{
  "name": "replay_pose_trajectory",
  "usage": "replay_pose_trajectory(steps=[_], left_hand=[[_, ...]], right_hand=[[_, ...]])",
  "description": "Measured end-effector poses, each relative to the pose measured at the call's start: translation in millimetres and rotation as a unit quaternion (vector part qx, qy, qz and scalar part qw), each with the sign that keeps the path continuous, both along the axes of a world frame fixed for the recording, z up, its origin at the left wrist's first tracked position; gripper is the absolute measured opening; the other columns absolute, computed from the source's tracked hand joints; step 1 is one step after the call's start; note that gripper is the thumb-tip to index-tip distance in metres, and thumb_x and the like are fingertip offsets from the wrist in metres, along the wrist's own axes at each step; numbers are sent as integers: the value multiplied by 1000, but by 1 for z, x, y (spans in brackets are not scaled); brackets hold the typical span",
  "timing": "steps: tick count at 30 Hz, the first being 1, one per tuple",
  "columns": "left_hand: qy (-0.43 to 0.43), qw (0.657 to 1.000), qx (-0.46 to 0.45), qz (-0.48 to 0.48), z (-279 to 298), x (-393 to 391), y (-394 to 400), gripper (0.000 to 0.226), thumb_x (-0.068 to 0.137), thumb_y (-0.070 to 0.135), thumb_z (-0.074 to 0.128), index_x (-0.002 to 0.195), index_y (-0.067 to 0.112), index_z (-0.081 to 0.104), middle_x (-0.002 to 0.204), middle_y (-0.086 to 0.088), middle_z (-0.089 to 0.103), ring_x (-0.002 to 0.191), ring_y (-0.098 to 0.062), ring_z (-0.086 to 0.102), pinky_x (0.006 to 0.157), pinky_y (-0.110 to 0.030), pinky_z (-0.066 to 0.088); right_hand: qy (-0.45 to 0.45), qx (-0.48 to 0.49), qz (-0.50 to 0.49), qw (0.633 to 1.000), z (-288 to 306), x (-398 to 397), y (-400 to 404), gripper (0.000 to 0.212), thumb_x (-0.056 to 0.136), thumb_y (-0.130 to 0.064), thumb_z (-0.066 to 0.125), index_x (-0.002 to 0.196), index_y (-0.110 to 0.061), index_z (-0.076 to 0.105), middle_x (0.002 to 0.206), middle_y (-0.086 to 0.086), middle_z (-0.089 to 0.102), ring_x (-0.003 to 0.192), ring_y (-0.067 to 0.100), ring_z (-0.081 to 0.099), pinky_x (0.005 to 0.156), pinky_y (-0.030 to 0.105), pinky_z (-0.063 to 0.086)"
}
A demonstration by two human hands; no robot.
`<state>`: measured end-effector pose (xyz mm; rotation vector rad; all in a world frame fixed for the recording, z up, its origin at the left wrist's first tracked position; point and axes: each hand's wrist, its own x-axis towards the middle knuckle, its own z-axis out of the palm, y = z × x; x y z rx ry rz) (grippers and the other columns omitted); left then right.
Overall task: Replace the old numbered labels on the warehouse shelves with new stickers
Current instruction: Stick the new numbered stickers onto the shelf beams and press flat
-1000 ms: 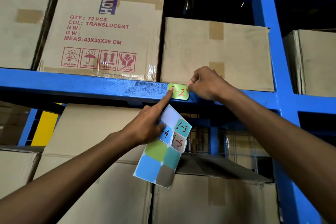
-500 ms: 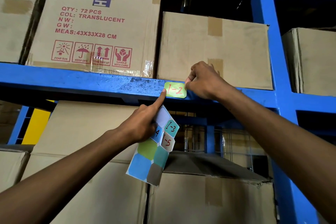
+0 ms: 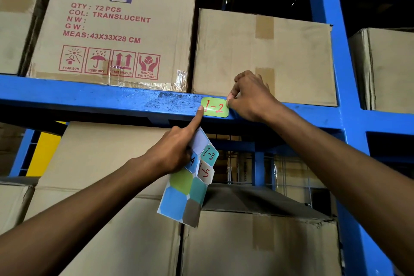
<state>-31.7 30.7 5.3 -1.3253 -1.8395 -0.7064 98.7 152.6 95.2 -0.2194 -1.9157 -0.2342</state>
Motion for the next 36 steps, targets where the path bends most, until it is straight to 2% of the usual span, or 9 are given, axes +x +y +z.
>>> replay_pose_trajectory(steps=[6, 11, 18, 22, 27, 31, 36], left_hand=[[13, 1000, -3, 7, 1, 0, 1, 99, 82, -1, 52, 146, 31, -17, 68, -7, 44, 62, -26, 43, 58, -32, 31], [16, 1000, -2, 12, 1, 2, -1, 98, 83, -1, 53, 146, 30, -16, 74, -12, 48, 67, -28, 45, 59, -32, 32], [35, 999, -5, 31, 3, 5, -1, 96, 84, -1, 51, 146, 27, -16, 64, -3, 36, 58, -21, 37, 58, -32, 29], [42, 998, -8, 36, 4, 4, -1, 97, 83, -1, 51, 146, 27, -16, 63, -2, 34, 59, -25, 37, 58, -32, 28], [44, 998, -12, 43, 5, 6, -2, 97, 82, -3, 52, 146, 26, -15, 61, -1, 32, 52, -17, 34, 56, -31, 27], [49, 997, -16, 49, 5, 7, -3, 97, 82, -3, 51, 146, 26, -15, 62, -2, 31, 58, -25, 38, 57, -33, 28], [54, 997, -20, 52, 6, 9, -5, 95, 83, -1, 52, 147, 23, -14, 64, -1, 29, 63, -26, 39, 59, -35, 32]], right_hand=[[11, 5, 10, 1000, -1, -1, 1, 18, 85, -12, 56, 96, -5, 69, 128, 11, 48, 122, 28, 40, 95, 34, 33], [17, 12, 11, 1000, -4, -2, 2, 17, 86, -12, 57, 96, -6, 69, 129, 10, 48, 122, 26, 41, 96, 34, 33], [25, 14, 30, 999, -7, -3, 4, 16, 85, -12, 58, 94, -8, 70, 131, 8, 47, 122, 24, 40, 96, 34, 33], [30, 12, 32, 999, -7, -4, 4, 15, 85, -12, 59, 93, -8, 71, 129, 8, 48, 121, 24, 41, 94, 33, 33], [55, 10, 30, 998, -8, -6, 5, 14, 85, -12, 60, 92, -7, 71, 125, 8, 52, 120, 24, 43, 90, 32, 35], [71, 4, 31, 997, -9, -8, 5, 14, 85, -13, 60, 91, -7, 71, 122, 9, 53, 118, 25, 44, 89, 32, 35], [84, -13, 47, 995, -15, -4, 9, 13, 84, -10, 57, 93, -10, 67, 121, 8, 54, 116, 23, 44, 88, 30, 31]])
